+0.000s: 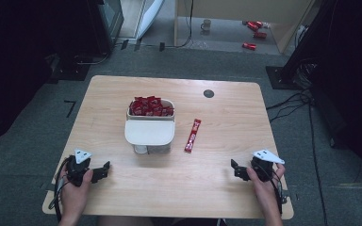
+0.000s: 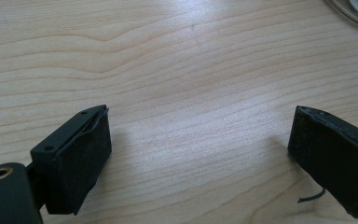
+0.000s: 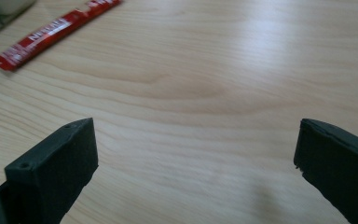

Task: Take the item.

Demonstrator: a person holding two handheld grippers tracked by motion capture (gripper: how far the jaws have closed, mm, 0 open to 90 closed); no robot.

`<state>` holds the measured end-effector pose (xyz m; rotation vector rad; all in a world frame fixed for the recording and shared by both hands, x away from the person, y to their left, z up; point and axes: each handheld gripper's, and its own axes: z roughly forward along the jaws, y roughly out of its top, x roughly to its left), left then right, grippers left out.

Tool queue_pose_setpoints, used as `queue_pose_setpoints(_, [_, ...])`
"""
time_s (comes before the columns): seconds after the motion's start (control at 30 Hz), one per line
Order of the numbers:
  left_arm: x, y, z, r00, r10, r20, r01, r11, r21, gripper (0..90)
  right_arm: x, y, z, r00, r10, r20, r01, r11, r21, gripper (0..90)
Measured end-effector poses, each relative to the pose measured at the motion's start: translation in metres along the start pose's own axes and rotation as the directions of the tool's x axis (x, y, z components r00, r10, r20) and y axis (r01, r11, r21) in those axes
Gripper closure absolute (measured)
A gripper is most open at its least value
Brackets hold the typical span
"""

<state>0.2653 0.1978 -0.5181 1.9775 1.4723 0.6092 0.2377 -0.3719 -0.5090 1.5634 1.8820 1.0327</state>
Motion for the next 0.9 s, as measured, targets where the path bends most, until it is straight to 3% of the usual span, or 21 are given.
queue_pose_setpoints(0.03, [0.000,0.000,0.000,1.0000,-0.001,0.000,0.001,1.0000,0.000,6.4,-0.009,-0.006,-0.003,0.9996,0.022,0.017,-0.022,1.000,0.010,0.0])
queue_pose_setpoints(0.13, [0.000,0.000,0.000,1.0000,0.000,0.000,0.000,1.0000,0.000,6.4,-0.019,-0.011,-0.005,0.9985,0.039,0.040,-0.040,0.999,0.027,0.0])
queue_pose_setpoints(0.3, [0.000,0.000,0.000,1.0000,0.000,0.000,0.000,1.0000,0.000,6.4,-0.033,-0.024,-0.012,0.9967,0.035,0.073,-0.040,0.997,0.064,0.0])
queue_pose_setpoints(0.47, [0.000,0.000,0.000,1.0000,0.000,0.000,0.000,1.0000,0.000,6.4,-0.040,-0.028,-0.016,0.9940,0.048,0.098,-0.058,0.993,0.107,0.0])
queue_pose_setpoints(0.6, [0.000,0.000,0.000,1.0000,-0.001,0.000,0.001,1.0000,0.000,6.4,-0.041,-0.030,-0.017,0.9941,-0.011,0.107,-0.003,0.991,0.131,0.0])
queue_pose_setpoints(0.9, [0.000,0.000,0.000,1.0000,-0.003,-0.001,0.003,1.0000,-0.001,6.4,-0.042,-0.030,-0.017,0.9948,-0.017,0.101,0.004,0.991,0.131,0.0])
